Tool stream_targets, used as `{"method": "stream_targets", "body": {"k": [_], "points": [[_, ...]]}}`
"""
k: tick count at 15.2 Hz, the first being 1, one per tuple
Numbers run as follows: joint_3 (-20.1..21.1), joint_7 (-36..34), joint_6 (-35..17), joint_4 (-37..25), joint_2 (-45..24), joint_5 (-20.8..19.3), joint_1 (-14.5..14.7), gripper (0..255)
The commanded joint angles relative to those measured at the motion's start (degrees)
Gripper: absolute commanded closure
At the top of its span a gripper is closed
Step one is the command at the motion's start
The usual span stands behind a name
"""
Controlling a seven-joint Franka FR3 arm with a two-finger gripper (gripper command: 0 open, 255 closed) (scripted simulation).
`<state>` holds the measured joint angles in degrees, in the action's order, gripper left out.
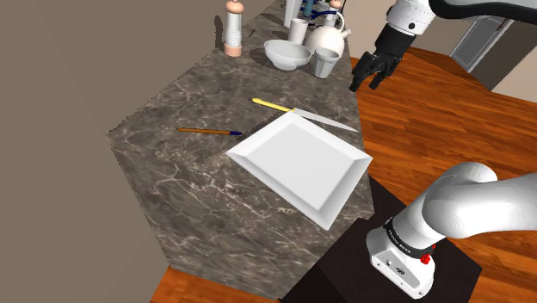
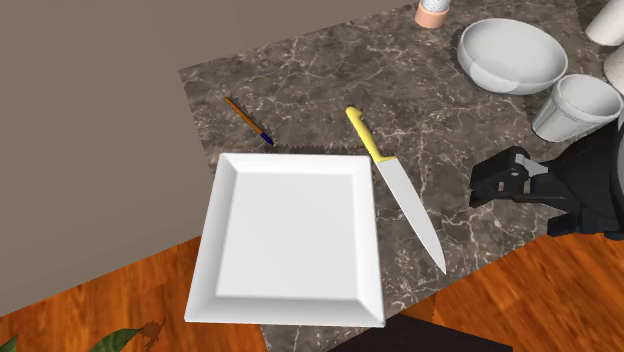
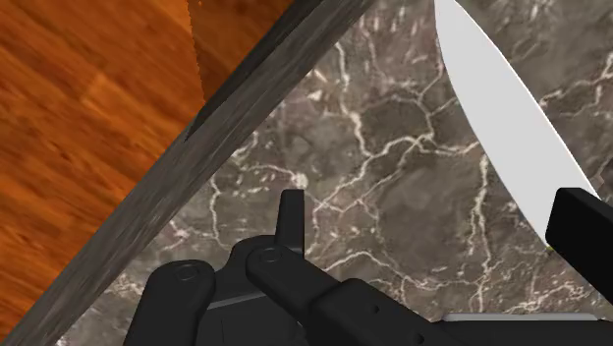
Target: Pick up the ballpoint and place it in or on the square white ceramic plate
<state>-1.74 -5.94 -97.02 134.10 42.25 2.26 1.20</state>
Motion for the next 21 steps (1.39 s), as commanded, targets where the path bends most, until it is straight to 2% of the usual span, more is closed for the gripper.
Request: {"method": "stream_targets", "body": {"k": [1, 10, 21], "points": [[0.00, 0.00, 0.00, 0.00, 0.00, 0.00, 0.00, 0], [4.73, 7.59, -0.61, -13.41, -18.15, 1.10, 7.36, 0], [12.19, 15.29, 3.02, -31.22, -37.46, -0.47, 14.74, 0]]}}
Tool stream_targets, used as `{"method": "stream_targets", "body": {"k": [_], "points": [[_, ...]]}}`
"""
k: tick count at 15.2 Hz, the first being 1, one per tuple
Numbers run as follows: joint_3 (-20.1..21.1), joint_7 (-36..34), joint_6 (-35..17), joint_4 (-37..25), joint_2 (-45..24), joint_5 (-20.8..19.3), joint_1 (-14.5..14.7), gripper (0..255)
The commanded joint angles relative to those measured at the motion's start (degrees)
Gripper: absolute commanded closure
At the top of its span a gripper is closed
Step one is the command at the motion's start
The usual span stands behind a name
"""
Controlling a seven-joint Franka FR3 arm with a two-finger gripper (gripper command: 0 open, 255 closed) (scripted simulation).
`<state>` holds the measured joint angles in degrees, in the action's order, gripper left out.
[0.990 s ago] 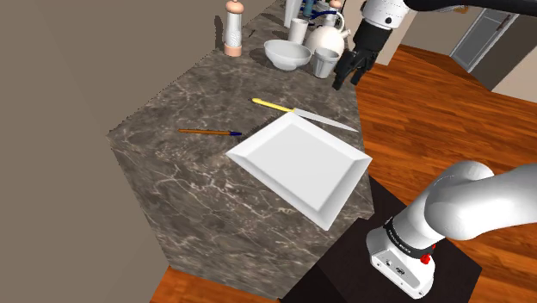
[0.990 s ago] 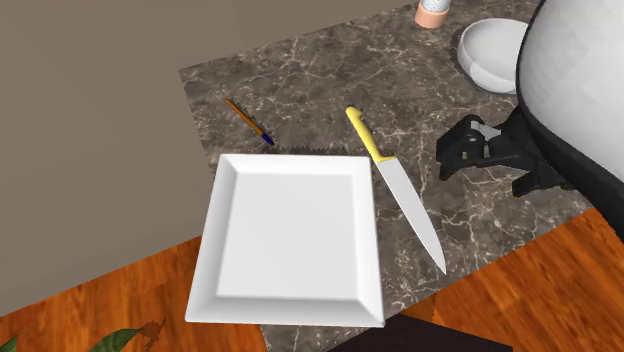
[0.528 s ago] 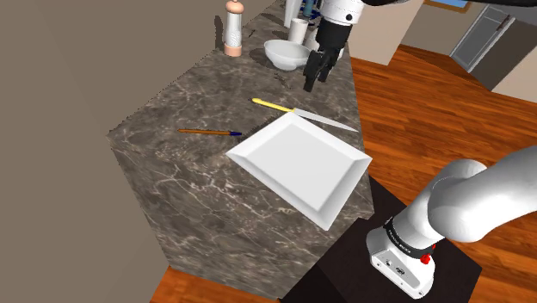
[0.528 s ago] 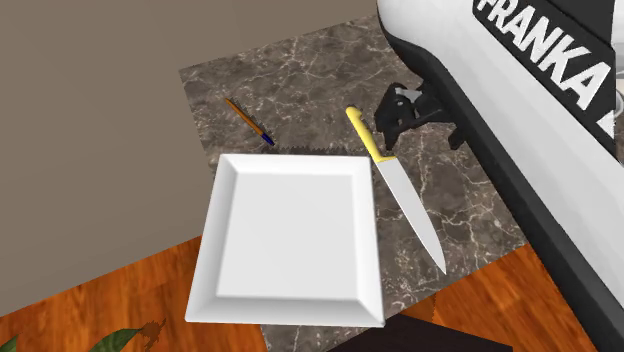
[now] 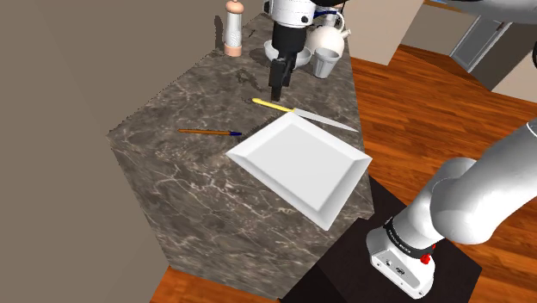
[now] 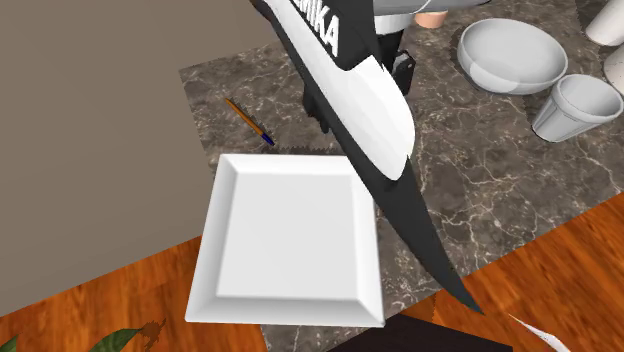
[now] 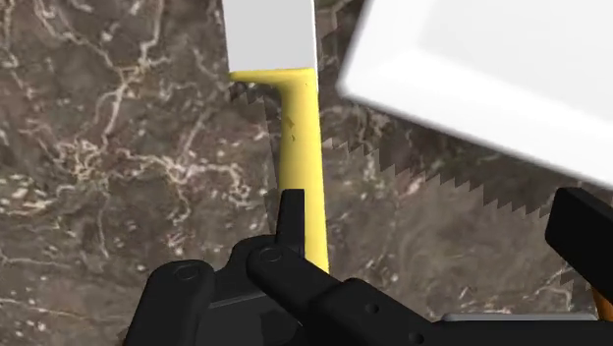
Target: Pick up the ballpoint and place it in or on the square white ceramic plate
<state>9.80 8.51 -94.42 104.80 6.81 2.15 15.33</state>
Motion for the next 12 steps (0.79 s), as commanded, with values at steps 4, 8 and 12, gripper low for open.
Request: {"method": "stream_targets", "body": {"k": [4, 8, 12], "points": [[3.60, 3.18, 2.53, -8.50, -8.49, -1.85, 3.43, 0], [6.50, 5.39, 4.96, -15.03, -14.72, -3.79, 6.58, 0], [8.32, 6.91, 5.89, -18.25, -18.52, -5.21, 8.90, 0]]}}
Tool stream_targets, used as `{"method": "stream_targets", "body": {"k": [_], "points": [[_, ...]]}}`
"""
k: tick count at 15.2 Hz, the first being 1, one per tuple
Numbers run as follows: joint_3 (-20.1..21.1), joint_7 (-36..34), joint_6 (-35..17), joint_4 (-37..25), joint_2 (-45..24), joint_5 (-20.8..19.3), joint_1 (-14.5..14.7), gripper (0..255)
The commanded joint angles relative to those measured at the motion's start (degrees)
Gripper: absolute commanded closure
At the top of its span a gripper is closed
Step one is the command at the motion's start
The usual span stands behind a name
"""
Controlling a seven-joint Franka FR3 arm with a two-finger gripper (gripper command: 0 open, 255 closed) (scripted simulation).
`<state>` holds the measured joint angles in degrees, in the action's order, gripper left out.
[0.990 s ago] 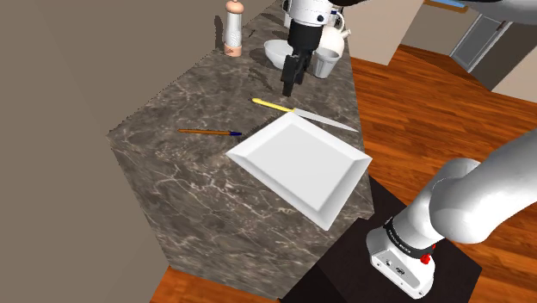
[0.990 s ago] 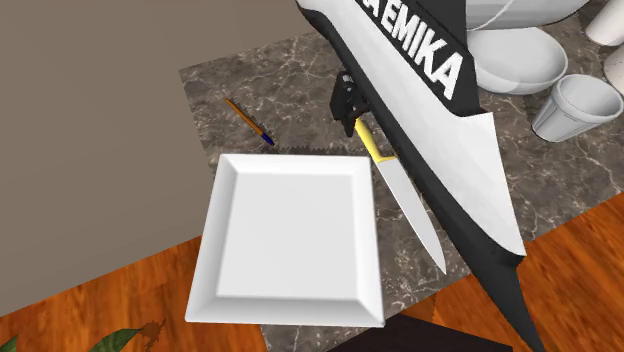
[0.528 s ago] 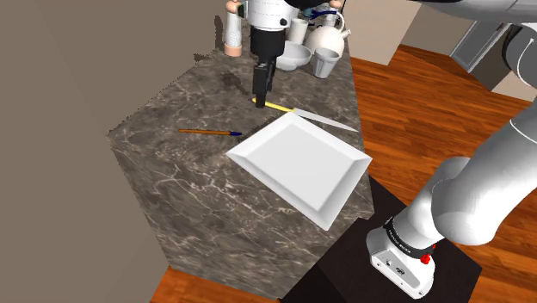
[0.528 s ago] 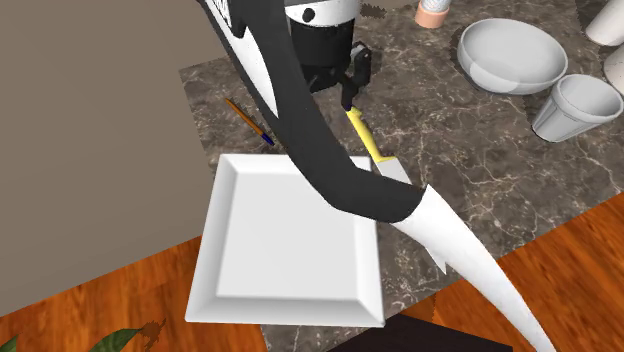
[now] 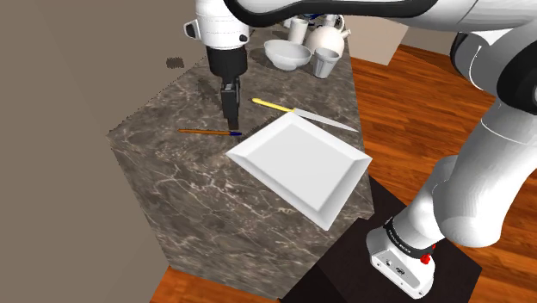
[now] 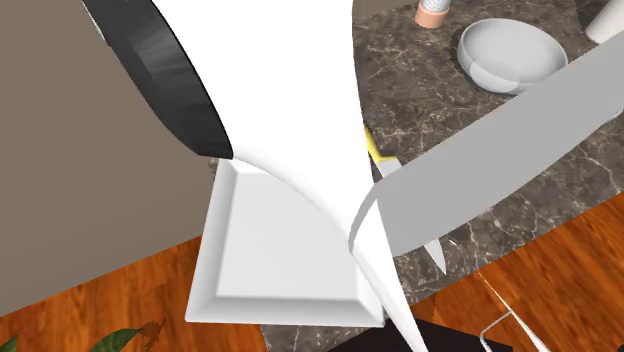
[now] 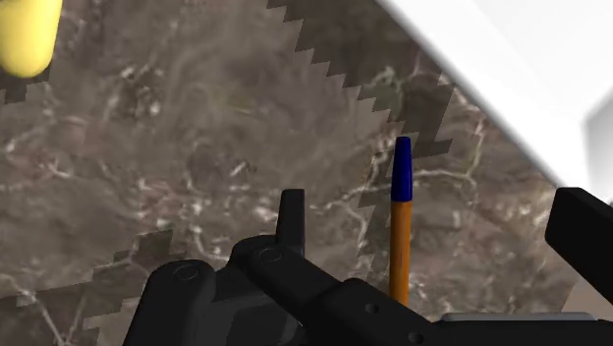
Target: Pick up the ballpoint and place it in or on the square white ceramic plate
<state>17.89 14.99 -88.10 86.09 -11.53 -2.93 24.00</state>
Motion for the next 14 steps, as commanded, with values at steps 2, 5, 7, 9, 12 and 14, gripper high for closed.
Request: {"method": "stream_targets", "body": {"k": [2, 5, 7, 9, 12, 14], "points": [[0.19, 0.50, -2.13, 2.62, 0.30, 0.00, 0.09, 0], [0.14, 0.59, -4.62, 5.68, 0.89, 0.16, -0.08, 0], [0.12, 0.63, -5.91, 7.20, 1.14, 0.22, -0.15, 0], [0.12, 0.63, -5.91, 7.20, 1.15, 0.22, -0.15, 0], [0.12, 0.63, -5.91, 7.20, 1.14, 0.22, -0.15, 0], [0.12, 0.63, -5.91, 7.20, 1.14, 0.22, -0.15, 0]]}}
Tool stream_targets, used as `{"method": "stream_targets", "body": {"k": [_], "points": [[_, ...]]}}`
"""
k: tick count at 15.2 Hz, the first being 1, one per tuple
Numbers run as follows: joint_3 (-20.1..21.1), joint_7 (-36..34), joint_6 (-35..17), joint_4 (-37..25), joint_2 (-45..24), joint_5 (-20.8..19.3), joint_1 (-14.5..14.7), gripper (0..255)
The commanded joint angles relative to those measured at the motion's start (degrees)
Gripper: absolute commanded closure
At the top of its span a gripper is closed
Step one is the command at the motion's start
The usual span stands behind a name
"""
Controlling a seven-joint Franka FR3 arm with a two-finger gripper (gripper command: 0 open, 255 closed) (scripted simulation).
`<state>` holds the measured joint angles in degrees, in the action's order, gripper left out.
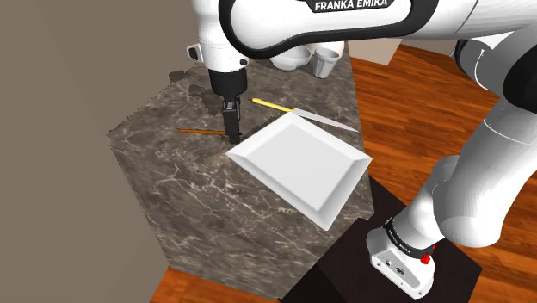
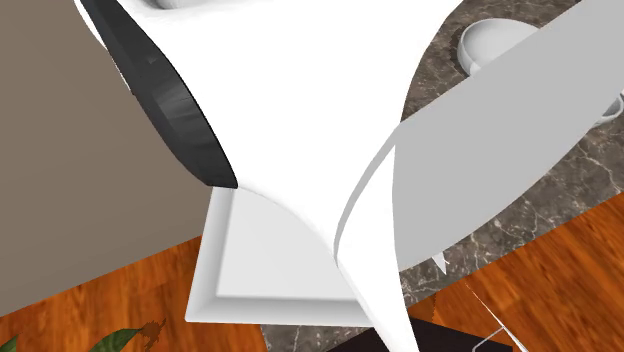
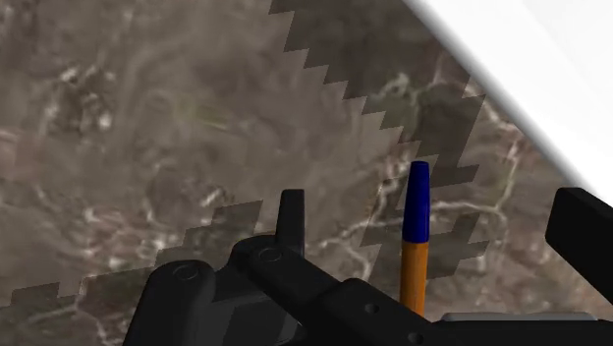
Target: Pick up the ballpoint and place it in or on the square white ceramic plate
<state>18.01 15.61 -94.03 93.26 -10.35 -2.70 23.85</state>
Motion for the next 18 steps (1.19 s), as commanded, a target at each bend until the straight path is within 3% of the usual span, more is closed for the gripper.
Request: {"method": "stream_targets", "body": {"k": [1, 10, 18], "points": [[0.00, 0.00, 0.01, 0.08, -0.02, -0.01, 0.00, 255], [0.00, 0.00, 0.02, 0.04, -0.04, -0.01, 0.00, 255], [0.11, -0.03, 6.30, -6.53, -0.34, -0.07, 0.23, 255]]}}
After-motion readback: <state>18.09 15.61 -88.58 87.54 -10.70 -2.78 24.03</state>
